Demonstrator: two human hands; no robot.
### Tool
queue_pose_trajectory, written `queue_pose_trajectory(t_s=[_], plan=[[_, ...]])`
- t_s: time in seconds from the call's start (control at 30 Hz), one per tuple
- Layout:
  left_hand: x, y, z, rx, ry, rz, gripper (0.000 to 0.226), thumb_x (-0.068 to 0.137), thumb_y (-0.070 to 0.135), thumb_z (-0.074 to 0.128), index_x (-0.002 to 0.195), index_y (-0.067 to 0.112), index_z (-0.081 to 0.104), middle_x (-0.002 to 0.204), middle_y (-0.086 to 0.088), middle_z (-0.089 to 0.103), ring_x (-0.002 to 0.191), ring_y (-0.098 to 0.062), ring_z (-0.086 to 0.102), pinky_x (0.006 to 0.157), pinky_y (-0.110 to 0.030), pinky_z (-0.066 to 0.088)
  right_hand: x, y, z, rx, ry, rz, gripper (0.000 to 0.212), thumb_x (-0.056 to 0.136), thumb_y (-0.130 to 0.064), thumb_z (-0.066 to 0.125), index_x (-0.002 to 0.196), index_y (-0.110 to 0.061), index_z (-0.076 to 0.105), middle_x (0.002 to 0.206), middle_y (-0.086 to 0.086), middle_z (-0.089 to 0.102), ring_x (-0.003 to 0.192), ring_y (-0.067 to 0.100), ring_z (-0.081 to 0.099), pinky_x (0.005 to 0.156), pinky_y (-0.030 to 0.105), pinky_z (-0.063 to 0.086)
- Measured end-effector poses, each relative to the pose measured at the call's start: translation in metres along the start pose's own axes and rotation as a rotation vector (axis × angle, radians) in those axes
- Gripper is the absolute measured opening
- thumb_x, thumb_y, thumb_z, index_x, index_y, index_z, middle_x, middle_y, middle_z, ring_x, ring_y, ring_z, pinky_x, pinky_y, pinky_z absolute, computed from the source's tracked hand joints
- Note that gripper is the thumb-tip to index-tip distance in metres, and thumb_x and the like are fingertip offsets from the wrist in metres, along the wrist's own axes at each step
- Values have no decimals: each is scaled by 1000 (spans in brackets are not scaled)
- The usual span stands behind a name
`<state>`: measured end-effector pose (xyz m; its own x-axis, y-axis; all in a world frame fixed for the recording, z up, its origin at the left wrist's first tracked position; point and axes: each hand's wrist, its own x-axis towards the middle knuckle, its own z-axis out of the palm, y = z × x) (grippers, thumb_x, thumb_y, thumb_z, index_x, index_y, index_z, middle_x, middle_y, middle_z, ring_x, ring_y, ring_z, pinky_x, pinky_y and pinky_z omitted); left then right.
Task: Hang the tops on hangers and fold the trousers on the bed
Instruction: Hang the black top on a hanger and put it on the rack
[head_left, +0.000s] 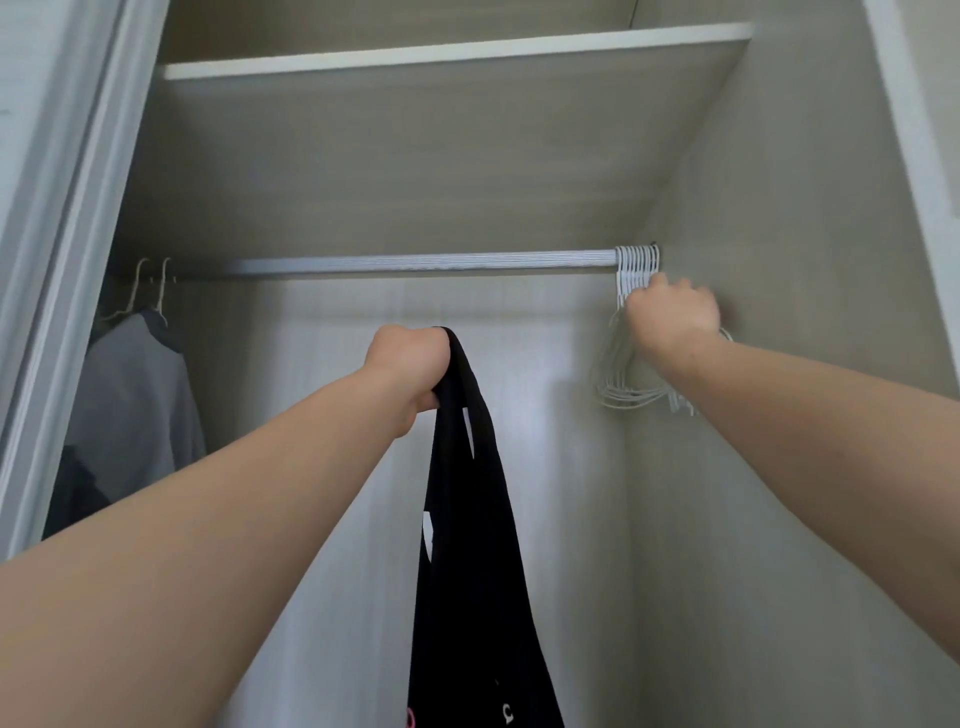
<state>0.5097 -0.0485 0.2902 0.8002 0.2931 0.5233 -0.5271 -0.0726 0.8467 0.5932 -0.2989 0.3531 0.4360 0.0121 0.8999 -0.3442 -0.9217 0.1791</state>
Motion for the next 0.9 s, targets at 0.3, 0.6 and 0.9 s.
queue_pose_trajectory(t_s=[0.3,0.6,0.9], plan=[[-16,3,10,-20,-19,7,22,93,3,45,107,-5,60,106,-26,71,74,-35,71,50,-33,59,6,13,-13,207,-4,101,34,94,-2,49,126,-2,59,130,20,48,125,43,48,100,47,42],[-45,3,7,-25,-42,-40,22,95,4,47,109,-6,60,101,-24,72,76,-33,72,51,-32,59,-5,29,-31,-9,19,-106,36,97,5,40,125,-3,61,125,20,61,114,40,64,82,42,50],[-52,-4,-3,-31,-45,-105,28,91,4,48,113,-9,60,110,-28,70,92,-39,73,72,-45,64,3,31,-40,158,18,9,33,94,6,45,121,3,63,122,25,61,113,45,61,85,45,51]])
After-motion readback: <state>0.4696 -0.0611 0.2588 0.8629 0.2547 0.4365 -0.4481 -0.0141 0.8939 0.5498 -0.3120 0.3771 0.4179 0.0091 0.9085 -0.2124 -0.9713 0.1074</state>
